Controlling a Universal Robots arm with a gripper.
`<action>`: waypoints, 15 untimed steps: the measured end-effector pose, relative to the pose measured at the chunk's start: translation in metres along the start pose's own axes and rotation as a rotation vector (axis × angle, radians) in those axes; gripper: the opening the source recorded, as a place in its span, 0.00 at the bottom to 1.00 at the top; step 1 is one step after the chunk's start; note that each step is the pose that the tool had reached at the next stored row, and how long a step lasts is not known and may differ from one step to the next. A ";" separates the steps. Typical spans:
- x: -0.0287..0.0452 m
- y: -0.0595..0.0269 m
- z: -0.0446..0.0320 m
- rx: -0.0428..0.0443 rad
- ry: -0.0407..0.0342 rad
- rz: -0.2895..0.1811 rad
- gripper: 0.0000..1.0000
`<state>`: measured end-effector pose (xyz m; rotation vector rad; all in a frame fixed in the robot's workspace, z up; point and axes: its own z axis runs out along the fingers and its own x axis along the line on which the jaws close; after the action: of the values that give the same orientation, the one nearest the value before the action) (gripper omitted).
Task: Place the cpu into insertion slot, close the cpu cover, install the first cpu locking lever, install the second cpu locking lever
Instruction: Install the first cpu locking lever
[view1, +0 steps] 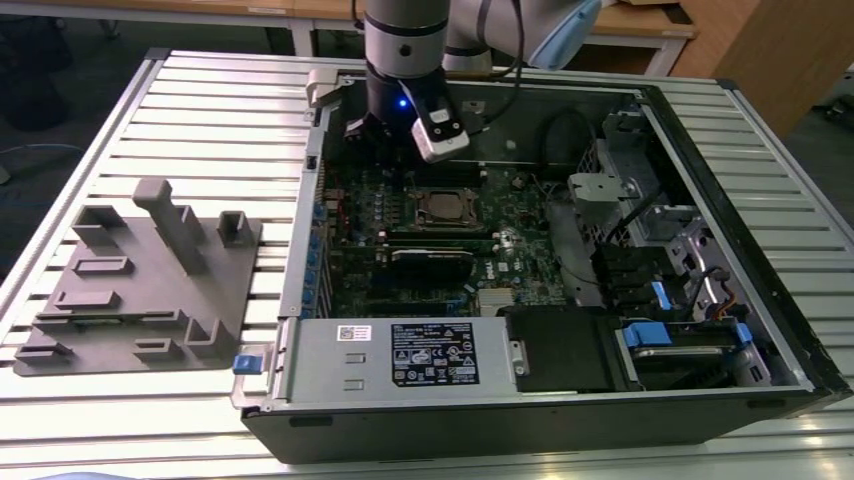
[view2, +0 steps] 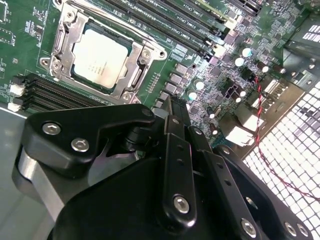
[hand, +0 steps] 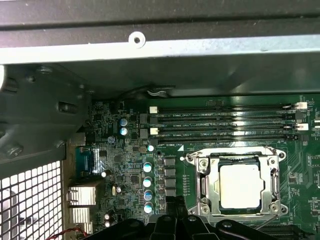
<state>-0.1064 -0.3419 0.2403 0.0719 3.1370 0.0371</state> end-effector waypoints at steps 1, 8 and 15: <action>0.0000 0.0000 -0.0011 -0.0001 0.0000 0.000 0.11; 0.0000 0.0001 -0.0023 -0.0002 -0.0001 0.000 0.11; 0.0000 0.0001 -0.0025 -0.0001 0.0000 0.000 0.11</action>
<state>-0.1064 -0.3419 0.2428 0.0718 3.1370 0.0373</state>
